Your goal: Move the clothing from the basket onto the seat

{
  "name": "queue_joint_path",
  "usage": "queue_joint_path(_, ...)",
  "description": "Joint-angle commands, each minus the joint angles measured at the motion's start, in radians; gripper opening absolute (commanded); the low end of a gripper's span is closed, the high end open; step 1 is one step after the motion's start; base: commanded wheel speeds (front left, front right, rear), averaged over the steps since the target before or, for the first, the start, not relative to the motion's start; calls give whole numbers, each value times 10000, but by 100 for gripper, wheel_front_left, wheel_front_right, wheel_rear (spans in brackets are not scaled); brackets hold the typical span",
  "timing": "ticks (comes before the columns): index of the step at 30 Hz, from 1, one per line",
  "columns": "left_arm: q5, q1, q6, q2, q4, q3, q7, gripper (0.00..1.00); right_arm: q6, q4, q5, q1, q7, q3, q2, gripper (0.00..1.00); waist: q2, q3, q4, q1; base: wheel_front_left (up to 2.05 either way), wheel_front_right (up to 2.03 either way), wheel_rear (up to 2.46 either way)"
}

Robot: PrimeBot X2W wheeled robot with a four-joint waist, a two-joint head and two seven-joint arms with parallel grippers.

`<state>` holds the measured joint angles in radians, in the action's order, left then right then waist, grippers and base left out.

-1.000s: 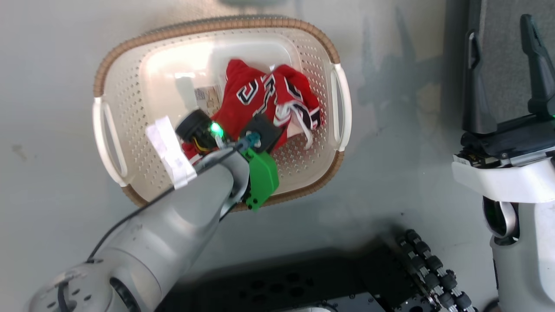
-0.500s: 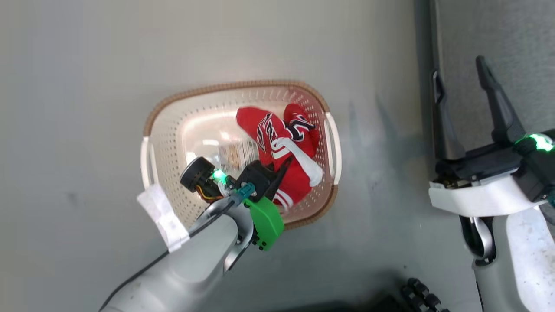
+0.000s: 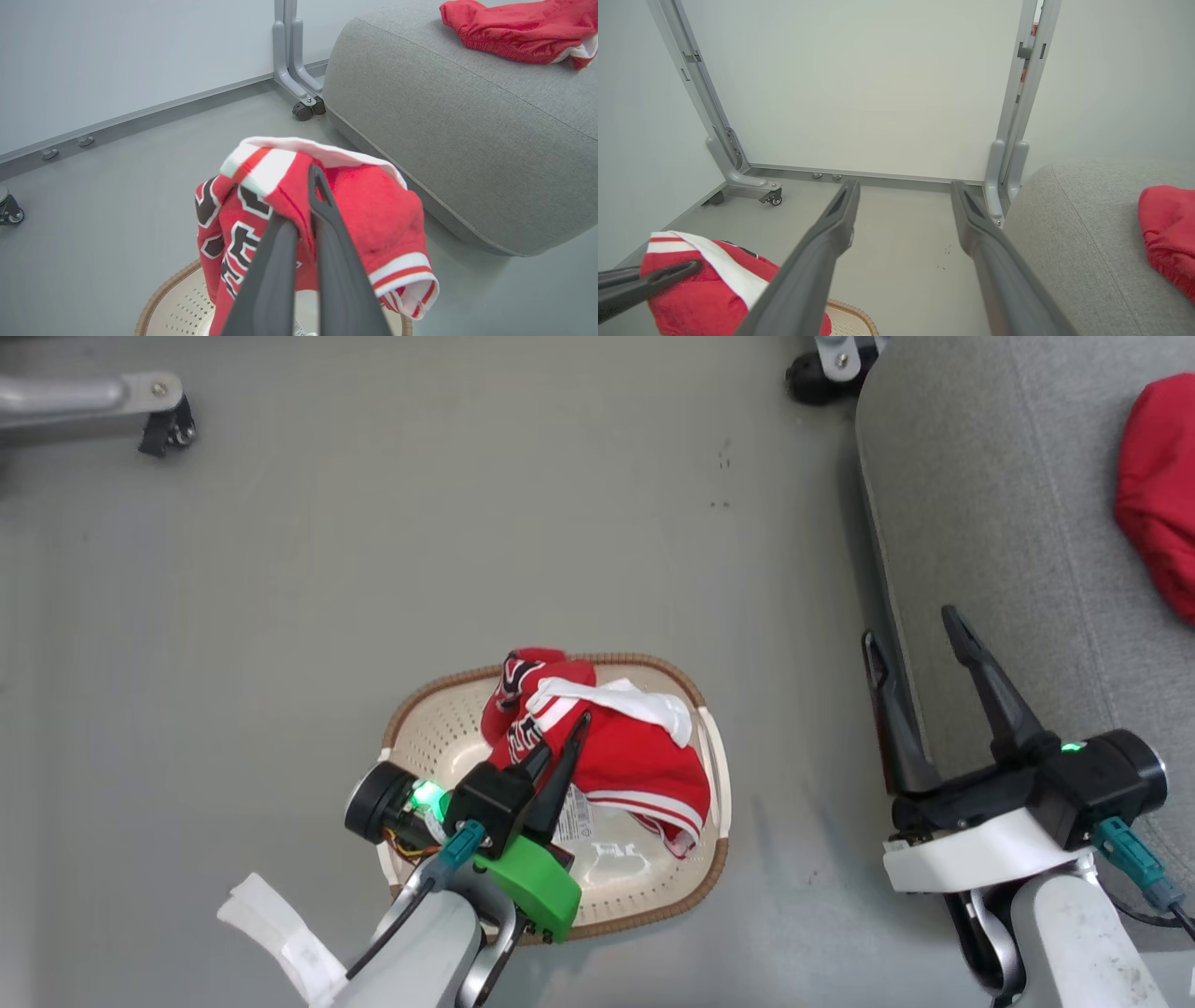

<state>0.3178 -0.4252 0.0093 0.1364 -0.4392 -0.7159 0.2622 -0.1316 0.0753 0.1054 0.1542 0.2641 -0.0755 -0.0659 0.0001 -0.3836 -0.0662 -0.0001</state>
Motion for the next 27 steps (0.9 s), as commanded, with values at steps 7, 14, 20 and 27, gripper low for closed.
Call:
queue_joint_path(7, -620, 1259, 82, 49, 1054, 998, 37, 0, 18, -480, 178, -993, 3, -289, 53, 100, -1, 2949, 30, 1, 0, 0, 0)
queue_joint_path(14, -1086, 1719, 48, 8, 1915, 1737, 36, 0, 18, -786, 278, -1543, 3, -705, 78, 100, -1, 3737, -135, 1, 0, 0, 0)
queue_joint_path(20, -1336, 1858, -98, -57, 2374, 2083, 36, 0, 18, -835, 365, -1768, 3, -960, 84, 100, -1, 4015, -252, 1, 0, 0, 0)
queue_joint_path(27, -1672, 1745, -343, -181, 2671, 2146, 36, 0, 18, -620, 932, -1753, 3, -1705, -117, 100, -1, 3953, -245, 1, 0, 0, 0)
